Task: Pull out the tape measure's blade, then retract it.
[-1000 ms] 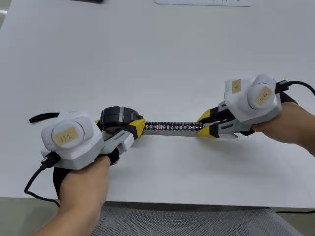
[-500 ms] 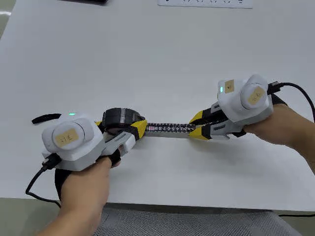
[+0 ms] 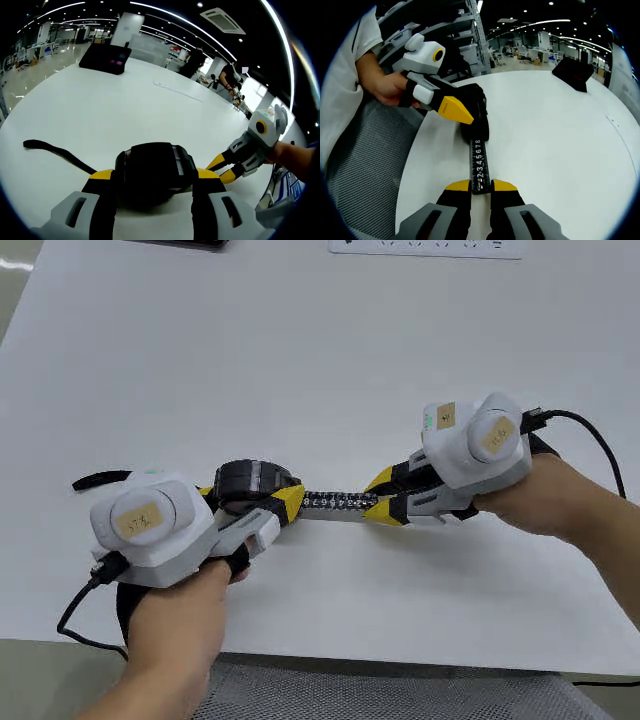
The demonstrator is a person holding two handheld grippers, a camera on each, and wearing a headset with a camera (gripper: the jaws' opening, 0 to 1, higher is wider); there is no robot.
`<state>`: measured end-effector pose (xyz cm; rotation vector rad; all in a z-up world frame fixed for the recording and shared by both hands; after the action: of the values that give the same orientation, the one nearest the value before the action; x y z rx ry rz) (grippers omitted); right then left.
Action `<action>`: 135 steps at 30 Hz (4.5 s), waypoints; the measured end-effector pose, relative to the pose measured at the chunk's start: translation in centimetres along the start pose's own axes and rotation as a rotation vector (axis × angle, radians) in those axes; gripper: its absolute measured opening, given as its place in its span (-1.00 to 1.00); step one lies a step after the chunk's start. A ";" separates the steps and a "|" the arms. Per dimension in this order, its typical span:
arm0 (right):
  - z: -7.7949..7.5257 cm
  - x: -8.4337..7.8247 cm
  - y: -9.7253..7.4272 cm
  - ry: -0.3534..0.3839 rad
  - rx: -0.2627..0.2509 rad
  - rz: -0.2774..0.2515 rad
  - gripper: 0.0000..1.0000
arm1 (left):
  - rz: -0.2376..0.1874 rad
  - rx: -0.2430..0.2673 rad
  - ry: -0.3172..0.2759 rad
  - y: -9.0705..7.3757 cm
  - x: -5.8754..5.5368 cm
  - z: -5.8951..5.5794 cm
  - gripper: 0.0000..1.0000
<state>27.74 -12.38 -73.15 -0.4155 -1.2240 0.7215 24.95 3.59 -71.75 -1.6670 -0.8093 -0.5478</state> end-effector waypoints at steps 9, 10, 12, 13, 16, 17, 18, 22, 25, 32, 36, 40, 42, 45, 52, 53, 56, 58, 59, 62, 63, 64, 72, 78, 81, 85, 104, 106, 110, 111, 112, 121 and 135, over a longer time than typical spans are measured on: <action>-0.2 0.7 0.9 -0.004 0.007 -0.019 -0.79 | 0.002 -0.002 -0.002 0.1 0.0 0.0 0.12; -0.3 0.8 0.9 -0.005 0.008 -0.020 -0.79 | 0.003 -0.002 -0.003 0.1 0.0 0.0 0.12; -0.3 0.9 1.1 -0.002 0.010 -0.030 -0.79 | 0.003 -0.003 -0.003 0.1 0.0 0.0 0.12; -0.3 1.0 1.3 -0.002 0.011 -0.032 -0.79 | 0.003 -0.004 -0.004 0.1 0.0 0.0 0.12; -0.4 1.4 1.7 -0.002 0.016 -0.044 -0.79 | 0.003 -0.005 -0.005 0.1 0.0 0.0 0.12; -0.4 1.5 1.8 -0.003 0.017 -0.044 -0.79 | 0.003 -0.005 -0.006 0.1 0.0 0.0 0.12; -0.4 1.6 2.0 -0.001 0.019 -0.049 -0.79 | 0.004 -0.006 -0.007 0.1 0.0 0.0 0.12; -0.4 2.1 2.7 -0.015 0.024 -0.050 -0.79 | 0.004 -0.006 -0.003 0.1 0.0 0.0 0.12; -0.6 2.4 3.0 -0.018 0.027 -0.053 -0.79 | 0.005 -0.006 -0.005 0.2 0.0 0.1 0.12; -0.7 3.0 3.7 -0.026 0.034 -0.055 -0.79 | 0.002 -0.008 -0.007 0.1 0.1 0.0 0.13; -0.7 3.2 4.1 -0.029 0.037 -0.061 -0.79 | 0.002 -0.010 -0.002 0.1 0.1 0.0 0.13; -0.8 3.5 4.5 -0.033 0.038 -0.067 -0.79 | 0.002 -0.010 -0.001 0.1 0.1 0.0 0.13; -0.9 3.5 4.7 -0.036 0.037 -0.066 -0.79 | 0.002 -0.008 0.003 0.1 0.1 -0.1 0.13; -0.8 3.7 4.8 -0.038 0.035 -0.069 -0.79 | 0.003 -0.008 0.000 0.1 0.1 0.0 0.13; -0.9 3.7 4.8 -0.043 0.035 -0.069 -0.79 | 0.001 -0.009 -0.001 0.0 0.0 0.0 0.13; -0.9 3.6 4.8 -0.044 0.032 -0.069 -0.79 | 0.003 -0.009 -0.001 0.0 0.0 0.0 0.13; -0.9 3.6 4.8 -0.028 0.027 -0.072 -0.78 | 0.007 -0.017 -0.008 0.0 0.0 0.0 0.14; -0.8 3.6 4.9 -0.030 0.026 -0.071 -0.77 | 0.011 -0.023 0.002 0.0 0.0 0.0 0.15; -0.8 3.5 4.9 -0.028 0.025 -0.071 -0.76 | 0.011 -0.023 -0.001 0.0 0.0 0.0 0.15; -0.8 3.5 4.9 -0.028 0.017 -0.065 -0.75 | 0.011 -0.020 0.003 0.1 0.0 -0.1 0.16; -0.7 3.5 4.9 -0.027 0.016 -0.062 -0.75 | 0.010 -0.021 0.009 0.1 -0.1 -0.1 0.17; -0.6 3.5 4.9 -0.030 0.013 -0.058 -0.74 | 0.009 -0.023 0.014 0.1 -0.1 -0.1 0.18; -0.3 2.8 4.2 -0.011 -0.002 -0.050 -0.62 | 0.025 -0.049 0.011 0.1 0.0 0.0 0.18; -0.2 3.0 3.7 -0.001 -0.019 -0.065 -0.59 | 0.037 -0.052 0.035 0.0 0.1 -0.2 0.19; 0.0 2.9 3.6 0.012 -0.030 -0.069 -0.48 | 0.027 -0.056 0.068 -0.2 0.2 -0.3 0.19; 0.3 2.8 3.5 0.026 -0.038 -0.078 -0.38 | 0.015 -0.066 0.114 -0.3 0.5 -0.4 0.23; 1.4 2.4 1.6 0.047 -0.104 -0.103 -0.04 | 0.014 -0.101 0.285 -1.2 0.3 -0.3 0.37; 1.6 2.3 1.3 0.053 -0.112 -0.112 0.00 | 0.013 -0.112 0.304 -1.5 0.3 -0.2 0.39; 1.9 2.0 1.0 0.059 -0.133 -0.112 0.11 | 0.003 -0.121 0.341 -2.0 0.6 0.2 0.46; 2.0 2.0 0.8 0.061 -0.138 -0.117 0.13 | 0.002 -0.124 0.345 -2.1 0.7 0.3 0.46; 2.0 1.9 0.7 0.065 -0.140 -0.118 0.15 | 0.000 -0.128 0.344 -2.2 0.8 0.4 0.49; 2.5 1.7 -0.5 0.083 -0.199 -0.128 0.31 | -0.019 -0.161 0.413 -2.8 1.0 1.0 0.53; 3.2 0.4 -2.7 0.130 -0.292 -0.156 0.62 | -0.009 -0.168 0.466 -3.7 0.9 2.2 0.51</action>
<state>25.54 -14.31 -70.13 -0.5907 -1.2263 0.3764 22.56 6.32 -69.24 -1.5959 -0.4384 -0.9883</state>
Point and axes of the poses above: the centre of the closed fingertips' face, and the gripper's own axes: y roughly forward along the fingers, z roughly to its left, x roughly out of its top, the point moved 5 cm from there along -y, roughly backward along the fingers, and after that the axes turned 10 degrees about x, right-handed, at the moved point
